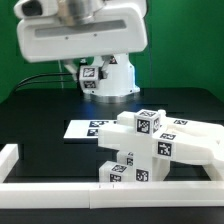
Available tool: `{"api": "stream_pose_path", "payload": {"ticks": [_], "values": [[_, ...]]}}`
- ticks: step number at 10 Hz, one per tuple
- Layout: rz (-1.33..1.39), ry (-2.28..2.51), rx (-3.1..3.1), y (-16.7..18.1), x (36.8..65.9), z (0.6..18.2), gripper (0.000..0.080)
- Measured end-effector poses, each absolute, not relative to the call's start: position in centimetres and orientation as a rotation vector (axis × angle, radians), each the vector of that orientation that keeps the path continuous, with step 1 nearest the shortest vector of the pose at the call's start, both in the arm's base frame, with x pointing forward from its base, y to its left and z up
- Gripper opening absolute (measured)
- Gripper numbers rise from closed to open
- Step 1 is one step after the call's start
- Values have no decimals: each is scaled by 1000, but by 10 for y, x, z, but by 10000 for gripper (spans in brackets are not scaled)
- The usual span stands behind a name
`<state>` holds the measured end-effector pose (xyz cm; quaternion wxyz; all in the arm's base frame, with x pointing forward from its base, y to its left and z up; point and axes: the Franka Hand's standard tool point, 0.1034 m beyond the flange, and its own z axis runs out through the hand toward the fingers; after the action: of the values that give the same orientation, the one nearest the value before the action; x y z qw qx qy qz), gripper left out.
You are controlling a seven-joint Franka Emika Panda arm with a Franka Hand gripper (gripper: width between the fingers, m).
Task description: Assemble chair
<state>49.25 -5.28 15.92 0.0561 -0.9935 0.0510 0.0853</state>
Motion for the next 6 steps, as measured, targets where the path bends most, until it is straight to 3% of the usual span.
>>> {"api": "stream_pose_path", "payload": {"ticks": [3,6], "values": [[-89,186,-3066,-54,499,159,281],[-466,300,-2980,-1,519,175,281]]}}
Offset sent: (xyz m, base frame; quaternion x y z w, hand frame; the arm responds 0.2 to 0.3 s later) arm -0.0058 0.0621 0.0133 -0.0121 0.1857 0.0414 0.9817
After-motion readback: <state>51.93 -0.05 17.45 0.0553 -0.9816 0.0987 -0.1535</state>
